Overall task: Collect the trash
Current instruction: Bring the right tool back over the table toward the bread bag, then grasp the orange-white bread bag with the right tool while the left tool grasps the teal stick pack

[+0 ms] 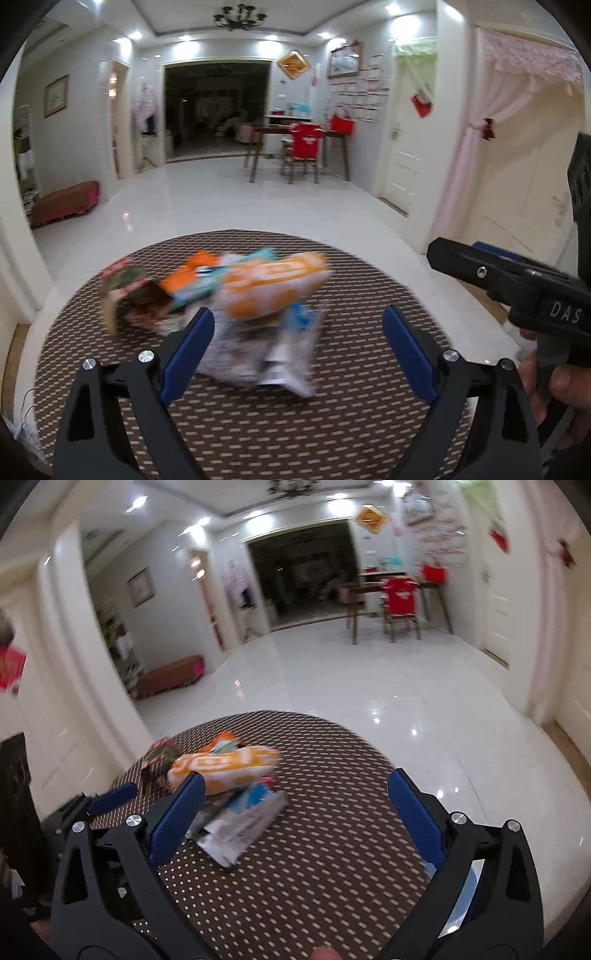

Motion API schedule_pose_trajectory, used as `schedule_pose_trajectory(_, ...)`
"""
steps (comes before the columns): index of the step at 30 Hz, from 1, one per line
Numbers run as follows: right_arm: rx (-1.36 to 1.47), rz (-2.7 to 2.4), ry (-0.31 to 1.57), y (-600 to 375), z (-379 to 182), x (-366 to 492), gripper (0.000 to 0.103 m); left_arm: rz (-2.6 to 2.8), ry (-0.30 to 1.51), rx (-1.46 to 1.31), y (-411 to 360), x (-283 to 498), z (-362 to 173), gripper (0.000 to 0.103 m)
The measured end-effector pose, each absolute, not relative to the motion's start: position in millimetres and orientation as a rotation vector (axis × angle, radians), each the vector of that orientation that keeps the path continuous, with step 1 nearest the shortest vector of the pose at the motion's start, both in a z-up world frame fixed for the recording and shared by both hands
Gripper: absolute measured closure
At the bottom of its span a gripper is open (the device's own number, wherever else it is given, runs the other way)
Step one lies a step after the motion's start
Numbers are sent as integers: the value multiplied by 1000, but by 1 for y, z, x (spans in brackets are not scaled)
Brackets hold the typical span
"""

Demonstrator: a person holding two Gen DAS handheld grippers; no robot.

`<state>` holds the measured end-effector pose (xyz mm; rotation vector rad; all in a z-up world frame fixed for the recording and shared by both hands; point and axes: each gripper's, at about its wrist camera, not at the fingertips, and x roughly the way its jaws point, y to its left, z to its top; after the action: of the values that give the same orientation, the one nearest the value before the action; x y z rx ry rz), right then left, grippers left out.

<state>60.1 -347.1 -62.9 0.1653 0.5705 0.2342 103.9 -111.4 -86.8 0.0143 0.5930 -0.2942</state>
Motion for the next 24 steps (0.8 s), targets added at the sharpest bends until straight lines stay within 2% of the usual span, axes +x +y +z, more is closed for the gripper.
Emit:
schedule_pose_trajectory(7,-100,355,600,-266,-93,86,6,-176,630,-22,-42,110,-111,13)
schedule_pose_trajectory(15,-450,414,659,-198,-139,135,8,-135,681,-48,-10,116,-128,12)
schedule_pose_trajectory(16,-483,400,671,-195,-147,140,25,-131,680,-48,-7,115,-129,12)
schedule_pose_trajectory(17,-497,372,675,-195,-151,143,36,-130,682,-47,-7,115,-130,12)
schedule_pose_trajectory(19,-397,374,712,-213,-152,150,48,-132,689,-42,-10,116,-133,12)
schedule_pose_trajectory(24,-144,389,690,-265,-138,140,52,-163,699,-28,-30,117,-138,12)
